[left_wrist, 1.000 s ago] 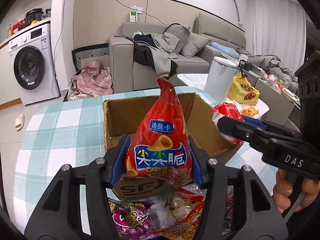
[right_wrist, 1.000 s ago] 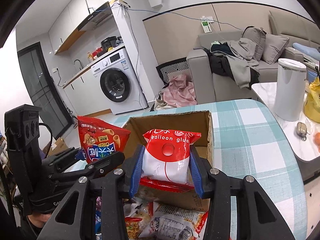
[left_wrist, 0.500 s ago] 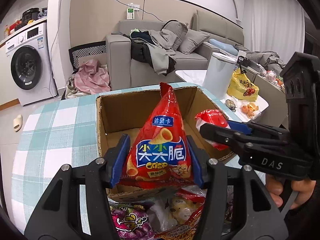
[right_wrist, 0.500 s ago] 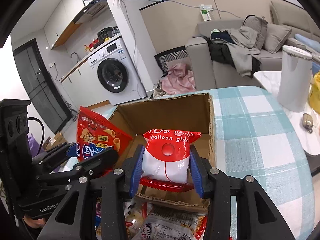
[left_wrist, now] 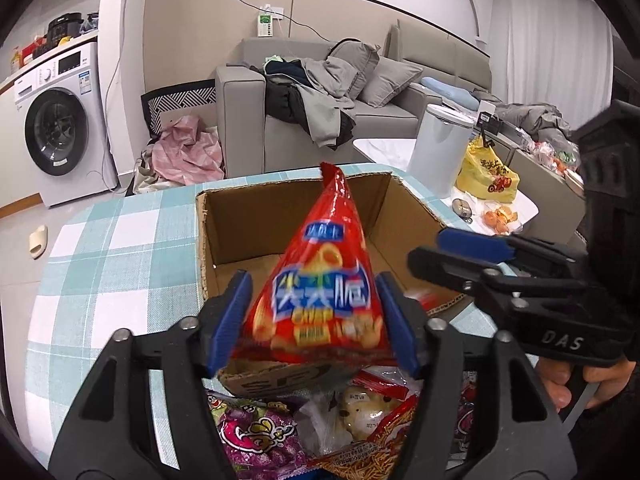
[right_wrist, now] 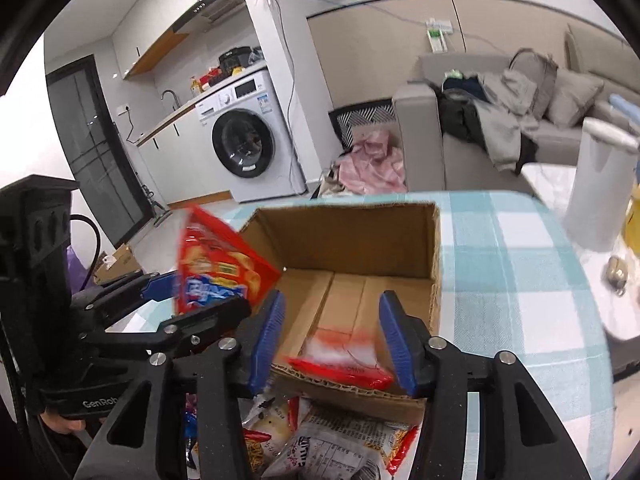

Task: Organize snacks
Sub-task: 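Open both grippers to drop the bags into the box, then move both tools back toward the remaining snack pile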

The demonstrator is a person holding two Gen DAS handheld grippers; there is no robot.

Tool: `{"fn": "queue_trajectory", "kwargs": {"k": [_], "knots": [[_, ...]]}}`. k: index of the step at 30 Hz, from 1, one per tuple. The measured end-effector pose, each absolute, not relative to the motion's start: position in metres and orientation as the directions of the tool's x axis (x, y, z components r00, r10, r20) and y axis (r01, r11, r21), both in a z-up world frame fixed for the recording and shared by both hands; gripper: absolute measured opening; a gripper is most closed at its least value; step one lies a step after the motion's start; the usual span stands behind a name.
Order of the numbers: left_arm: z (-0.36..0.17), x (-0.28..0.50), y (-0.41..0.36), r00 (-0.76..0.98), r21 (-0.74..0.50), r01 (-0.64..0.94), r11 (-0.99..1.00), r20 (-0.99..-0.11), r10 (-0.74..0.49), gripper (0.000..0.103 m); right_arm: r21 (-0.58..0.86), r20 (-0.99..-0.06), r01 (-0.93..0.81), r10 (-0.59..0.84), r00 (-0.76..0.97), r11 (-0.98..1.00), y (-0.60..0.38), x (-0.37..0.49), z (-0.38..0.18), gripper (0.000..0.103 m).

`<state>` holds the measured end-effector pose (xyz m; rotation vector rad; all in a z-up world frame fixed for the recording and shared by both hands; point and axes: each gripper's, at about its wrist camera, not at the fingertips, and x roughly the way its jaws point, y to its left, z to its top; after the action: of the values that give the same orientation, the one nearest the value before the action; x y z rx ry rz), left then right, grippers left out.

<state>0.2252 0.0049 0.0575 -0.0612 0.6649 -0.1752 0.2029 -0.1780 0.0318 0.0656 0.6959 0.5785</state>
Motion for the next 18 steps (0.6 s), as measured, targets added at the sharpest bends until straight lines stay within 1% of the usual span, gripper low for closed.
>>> {"fn": "queue_trajectory", "kwargs": {"k": [1,2,3,4,6,7,9,11,14,18], "knots": [[0.059,0.223,0.007,0.777,-0.116,0.135,0.984,-0.604,-0.177,0.074,0.238,-0.583,-0.48,0.519,0.625,0.844,-0.179,0.2,0.034,0.053],[0.06,0.221,0.008,0.782,-0.117,0.127,0.985,-0.599,-0.172,0.08,0.235,-0.579,-0.477,0.516,0.631,0.847,-0.181,0.198,0.036,0.057],[0.062,0.218,0.011,0.788,-0.118,0.118,0.986,-0.593,-0.166,0.082,0.229,-0.576,-0.47,0.508,0.641,0.852,-0.183,0.195,0.038,0.064],[0.063,0.214,0.012,0.793,-0.121,0.113,0.986,-0.587,-0.163,0.083,0.225,-0.571,-0.464,0.501,0.65,0.857,-0.186,0.193,0.039,0.069],[0.065,0.207,0.015,0.794,-0.12,0.109,0.987,-0.587,-0.159,0.084,0.229,-0.556,-0.463,0.506,0.659,0.856,-0.192,0.186,0.043,0.09],[0.066,0.204,0.016,0.794,-0.114,0.106,0.988,-0.588,-0.153,0.084,0.233,-0.549,-0.462,0.508,0.663,0.856,-0.194,0.183,0.044,0.094],[0.068,0.195,0.017,0.799,-0.098,0.095,0.991,-0.587,-0.134,0.088,0.24,-0.54,-0.461,0.512,0.668,0.854,-0.199,0.176,0.046,0.101],[0.069,0.183,0.018,0.804,-0.087,0.079,0.993,-0.584,-0.115,0.102,0.241,-0.547,-0.462,0.513,0.662,0.854,-0.201,0.17,0.046,0.102],[0.072,0.165,0.021,0.818,-0.087,0.073,0.994,-0.565,-0.11,0.102,0.23,-0.553,-0.47,0.512,0.657,0.852,-0.202,0.157,0.046,0.103],[0.071,0.144,0.029,0.819,-0.101,0.053,0.994,-0.564,-0.101,0.102,0.208,-0.564,-0.483,0.507,0.652,0.851,-0.199,0.14,0.047,0.103]]}}
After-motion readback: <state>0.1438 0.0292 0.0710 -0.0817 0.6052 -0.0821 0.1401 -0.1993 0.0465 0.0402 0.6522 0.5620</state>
